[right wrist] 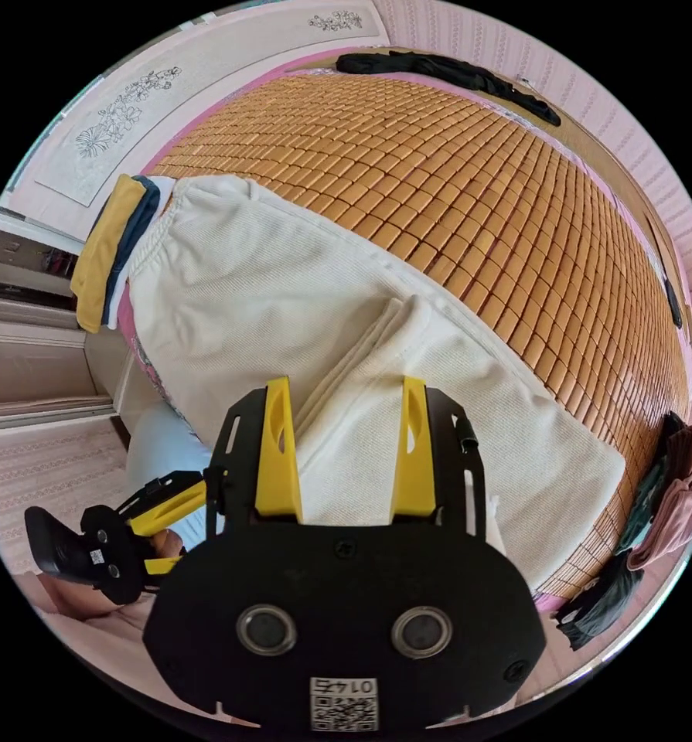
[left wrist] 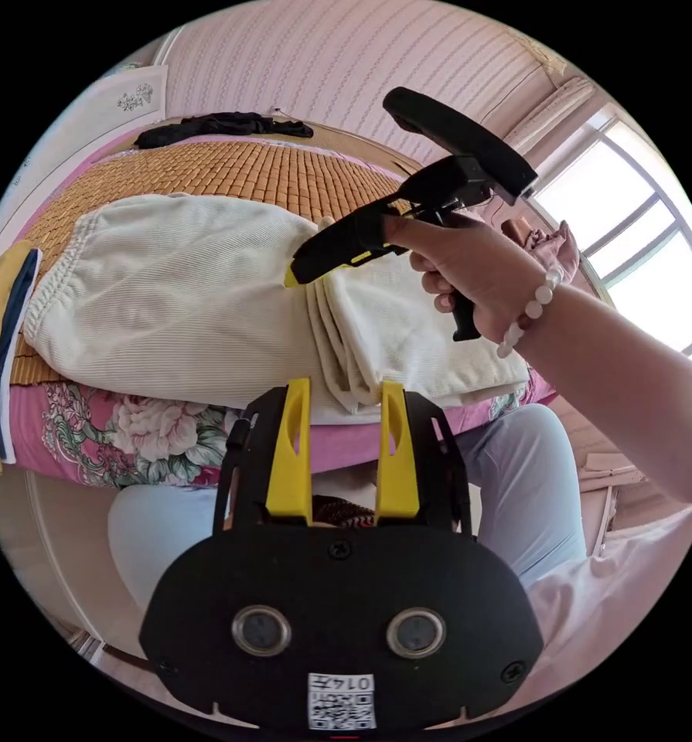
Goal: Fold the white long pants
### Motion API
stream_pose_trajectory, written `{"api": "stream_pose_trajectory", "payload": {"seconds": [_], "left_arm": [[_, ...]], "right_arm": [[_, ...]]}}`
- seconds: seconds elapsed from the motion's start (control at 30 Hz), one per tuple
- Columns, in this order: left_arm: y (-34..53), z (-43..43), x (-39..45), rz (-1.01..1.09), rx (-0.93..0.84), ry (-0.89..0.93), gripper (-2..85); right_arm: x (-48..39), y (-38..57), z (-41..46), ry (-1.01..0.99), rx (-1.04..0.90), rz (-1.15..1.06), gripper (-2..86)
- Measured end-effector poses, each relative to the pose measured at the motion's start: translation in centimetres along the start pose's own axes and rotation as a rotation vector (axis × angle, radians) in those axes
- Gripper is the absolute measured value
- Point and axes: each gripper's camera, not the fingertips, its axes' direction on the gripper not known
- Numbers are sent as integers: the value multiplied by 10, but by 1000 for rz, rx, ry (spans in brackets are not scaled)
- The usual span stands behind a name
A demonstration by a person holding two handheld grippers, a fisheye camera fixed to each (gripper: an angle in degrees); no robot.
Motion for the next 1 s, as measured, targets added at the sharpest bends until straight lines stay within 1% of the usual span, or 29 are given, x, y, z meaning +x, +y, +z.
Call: {"api": "stream_pose_trajectory", "payload": {"seconds": [0.07, 0.1, 0.17, 0.2, 0.3, 0.37, 0.5, 0.6, 0.67, 0.7, 0.73, 0.77, 0.83, 0.9, 0.93, 1.0], "left_arm": [[0, 11, 1, -5, -21, -13, 120], [0, 13, 1, -6, -27, -16, 116], [2, 12, 3, 9, -35, -50, 76], [4, 10, 4, 25, -30, -31, 69], [10, -5, 15, 83, 5, -42, 54], [13, -18, 26, 138, 38, -48, 51], [17, -40, 39, 181, 95, -32, 48], [23, -83, 36, 180, 186, -42, 46], [28, -142, 12, 131, 295, -65, 40], [30, -157, 3, 119, 325, -93, 37], [33, -187, -17, 95, 379, -172, 36], [36, -210, -44, 36, 402, -252, 36], [41, -225, -90, -88, 408, -357, 39], [49, -219, -132, -175, 367, -444, 42], [54, -211, -151, -223, 303, -482, 44], [63, -202, -162, -255, 245, -486, 46]], "right_arm": [[-8, -5, 8, 74, 14, -28, 172], [-9, -7, 9, 83, 14, -30, 168], [-11, -13, 7, 83, 5, -47, 144], [-9, -13, 6, 77, 4, -47, 133], [5, -11, -9, -21, 35, -40, 71], [20, -3, -22, -95, 74, -27, 56], [41, 9, -47, -199, 144, 2, 34], [35, 6, -89, -281, 236, -60, 17], [-1, -15, -134, -343, 322, -185, 25], [-14, -23, -144, -344, 342, -221, 30], [-41, -41, -161, -353, 376, -271, 41], [-67, -62, -171, -406, 412, -292, 51], [-97, -95, -165, -456, 450, -299, 80], [-114, -124, -138, -412, 333, -258, 84], [-117, -129, -119, -373, 257, -227, 83], [-111, -113, -104, -332, 235, -233, 80]]}}
